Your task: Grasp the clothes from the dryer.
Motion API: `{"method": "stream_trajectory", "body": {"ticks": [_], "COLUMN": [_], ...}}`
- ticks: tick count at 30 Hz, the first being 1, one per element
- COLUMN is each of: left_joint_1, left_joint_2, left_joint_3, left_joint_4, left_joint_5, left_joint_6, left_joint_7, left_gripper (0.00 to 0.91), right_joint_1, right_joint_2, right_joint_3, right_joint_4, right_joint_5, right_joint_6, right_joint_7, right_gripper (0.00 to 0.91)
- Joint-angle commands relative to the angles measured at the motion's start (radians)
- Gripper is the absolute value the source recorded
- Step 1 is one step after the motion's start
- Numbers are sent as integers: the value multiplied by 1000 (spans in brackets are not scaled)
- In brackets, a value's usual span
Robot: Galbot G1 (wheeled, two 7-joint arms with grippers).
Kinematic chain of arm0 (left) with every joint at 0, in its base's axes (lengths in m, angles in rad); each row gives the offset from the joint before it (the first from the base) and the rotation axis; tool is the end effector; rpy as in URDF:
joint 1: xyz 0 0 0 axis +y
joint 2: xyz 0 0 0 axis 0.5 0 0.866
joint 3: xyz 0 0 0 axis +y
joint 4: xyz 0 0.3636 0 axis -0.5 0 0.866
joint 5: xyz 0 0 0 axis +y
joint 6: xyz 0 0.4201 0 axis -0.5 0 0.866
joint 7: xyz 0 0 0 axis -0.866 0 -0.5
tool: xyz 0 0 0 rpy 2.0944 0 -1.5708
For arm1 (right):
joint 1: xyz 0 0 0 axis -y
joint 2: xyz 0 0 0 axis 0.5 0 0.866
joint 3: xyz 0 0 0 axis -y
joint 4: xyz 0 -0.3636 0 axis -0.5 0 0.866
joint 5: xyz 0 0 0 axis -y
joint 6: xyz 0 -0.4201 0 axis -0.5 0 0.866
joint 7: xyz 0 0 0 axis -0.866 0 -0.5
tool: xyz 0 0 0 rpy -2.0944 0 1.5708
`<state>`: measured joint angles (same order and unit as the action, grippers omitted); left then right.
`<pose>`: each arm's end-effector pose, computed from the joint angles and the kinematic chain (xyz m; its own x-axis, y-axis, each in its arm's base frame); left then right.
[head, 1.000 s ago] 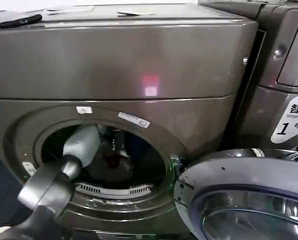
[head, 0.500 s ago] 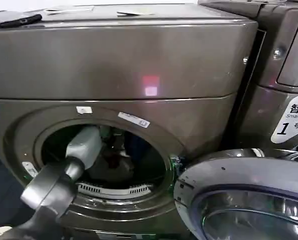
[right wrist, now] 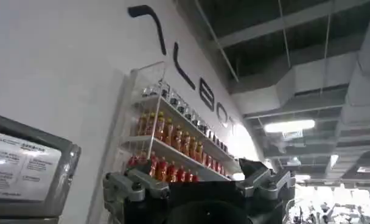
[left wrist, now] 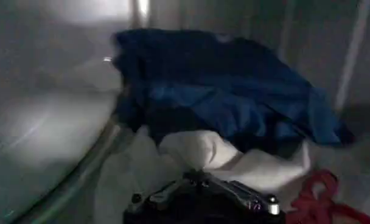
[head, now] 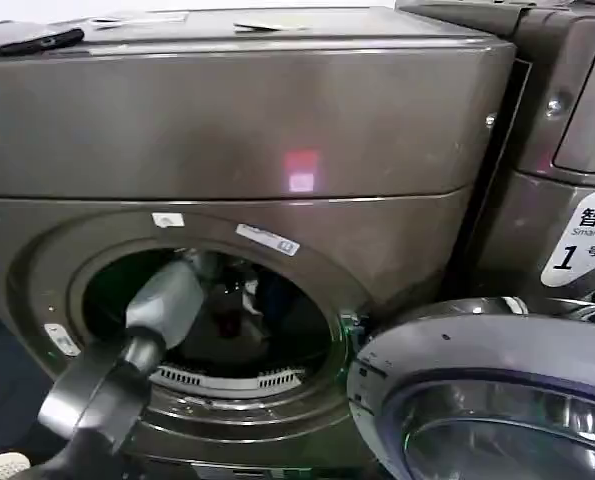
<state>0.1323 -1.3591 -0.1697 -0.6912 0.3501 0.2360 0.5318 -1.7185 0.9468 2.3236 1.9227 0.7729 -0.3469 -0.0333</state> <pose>0.7012 0.0537 -0.2226 -0.8174 0.2753 0.5061 0.5376 0.6803 0.4982 -0.0410 -0.4395 0.0924 -0.4486 0.7368 -0.5059 0.8791 0.4659 -0.1009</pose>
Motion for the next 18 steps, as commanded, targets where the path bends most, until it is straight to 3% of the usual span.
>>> {"method": "stream_trajectory", "body": {"ticks": [1, 11, 18], "left_joint_1": [168, 339, 456], "left_joint_2": [-19, -102, -142], "left_joint_3": [-136, -217, -242], "left_joint_4": [-333, -514, -630], "left_joint_5": [-331, -445, -413], "left_joint_6": [-68, -314, -328], "left_joint_7": [-292, -614, -665], "left_gripper": [0, 0, 0], "right_joint_1": [7, 3, 4], "right_joint_2": [0, 2, 1], "right_joint_3": [-15, -17, -9], "right_joint_4": [6, 12, 5], "right_joint_5": [-2, -19, -34], "right_joint_6": [2, 62, 91], "right_joint_7": [-1, -1, 2], "right_gripper": [907, 907, 907]}}
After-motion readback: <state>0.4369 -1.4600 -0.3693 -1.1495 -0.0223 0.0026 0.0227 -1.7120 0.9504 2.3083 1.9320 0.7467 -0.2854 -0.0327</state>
